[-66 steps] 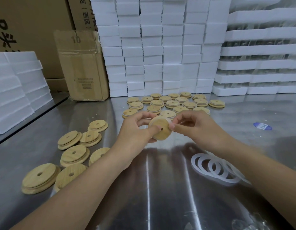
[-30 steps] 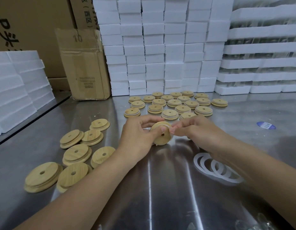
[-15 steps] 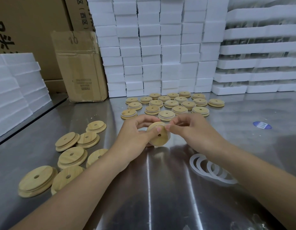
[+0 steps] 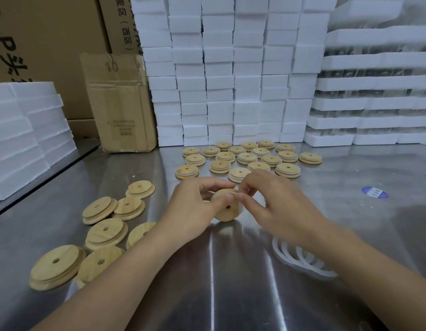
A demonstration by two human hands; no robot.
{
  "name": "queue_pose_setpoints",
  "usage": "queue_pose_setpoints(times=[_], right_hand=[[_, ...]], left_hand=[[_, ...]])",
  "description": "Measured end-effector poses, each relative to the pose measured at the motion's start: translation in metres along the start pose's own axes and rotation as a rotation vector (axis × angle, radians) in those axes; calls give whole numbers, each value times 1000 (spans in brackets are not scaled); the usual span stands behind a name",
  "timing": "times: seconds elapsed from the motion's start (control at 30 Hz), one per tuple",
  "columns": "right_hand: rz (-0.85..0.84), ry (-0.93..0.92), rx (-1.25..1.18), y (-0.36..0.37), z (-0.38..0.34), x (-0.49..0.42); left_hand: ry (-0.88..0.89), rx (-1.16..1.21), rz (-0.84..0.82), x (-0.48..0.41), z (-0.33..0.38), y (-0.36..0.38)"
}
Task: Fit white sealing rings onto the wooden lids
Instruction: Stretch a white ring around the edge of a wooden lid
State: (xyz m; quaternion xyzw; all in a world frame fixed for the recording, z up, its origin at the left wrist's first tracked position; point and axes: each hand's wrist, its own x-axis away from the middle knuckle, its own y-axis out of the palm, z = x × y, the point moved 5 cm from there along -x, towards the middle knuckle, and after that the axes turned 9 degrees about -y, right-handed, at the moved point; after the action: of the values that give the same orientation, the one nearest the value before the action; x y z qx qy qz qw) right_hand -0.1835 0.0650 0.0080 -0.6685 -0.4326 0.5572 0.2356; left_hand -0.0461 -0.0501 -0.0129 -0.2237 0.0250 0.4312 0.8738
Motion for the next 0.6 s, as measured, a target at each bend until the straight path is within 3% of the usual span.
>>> queue_pose_setpoints(times=[0.3, 0.6], right_hand=[[101, 158, -296, 8, 16, -2], [53, 178, -289, 14, 21, -1]], left_hand=[[-63, 77, -14, 0, -4, 0], [-137, 158, 26, 1, -9, -1]])
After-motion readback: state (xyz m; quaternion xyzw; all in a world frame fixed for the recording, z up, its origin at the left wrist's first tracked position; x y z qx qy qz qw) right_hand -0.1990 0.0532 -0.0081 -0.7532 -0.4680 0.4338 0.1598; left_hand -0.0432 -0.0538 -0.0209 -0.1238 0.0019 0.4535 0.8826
